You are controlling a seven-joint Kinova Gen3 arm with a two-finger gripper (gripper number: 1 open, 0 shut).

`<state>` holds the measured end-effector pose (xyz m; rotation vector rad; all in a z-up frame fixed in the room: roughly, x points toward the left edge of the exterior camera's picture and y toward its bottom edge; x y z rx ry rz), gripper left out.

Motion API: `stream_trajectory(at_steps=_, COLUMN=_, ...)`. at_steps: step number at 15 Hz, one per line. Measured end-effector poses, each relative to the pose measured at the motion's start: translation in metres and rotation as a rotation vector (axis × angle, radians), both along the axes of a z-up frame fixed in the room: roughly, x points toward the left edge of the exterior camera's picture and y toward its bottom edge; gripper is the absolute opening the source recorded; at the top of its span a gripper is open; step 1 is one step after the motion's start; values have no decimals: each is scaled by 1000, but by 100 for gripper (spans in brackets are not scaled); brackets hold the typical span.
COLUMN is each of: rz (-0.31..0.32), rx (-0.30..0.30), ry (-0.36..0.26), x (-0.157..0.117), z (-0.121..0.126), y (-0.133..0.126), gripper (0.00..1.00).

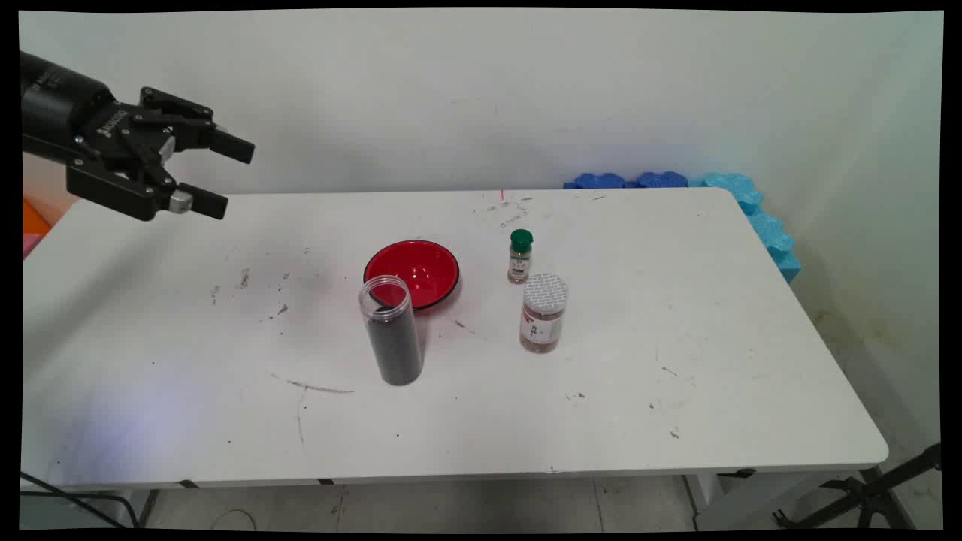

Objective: Pick up the black seasoning powder from the table

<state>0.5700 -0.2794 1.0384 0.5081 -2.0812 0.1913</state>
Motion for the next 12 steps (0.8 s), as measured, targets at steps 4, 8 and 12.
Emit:
stream_trajectory(at_steps=4, rz=8, rx=8, ry=-6, x=1, z=-1, y=1, gripper=100)
stream_trajectory(at_steps=8, rz=17, rx=20, ry=-11, x=3, z=-4, y=3, gripper=100)
stream_trajectory(at_steps=12, rz=43, rx=46, ry=-31, x=10, z=-13, y=9, gripper=100)
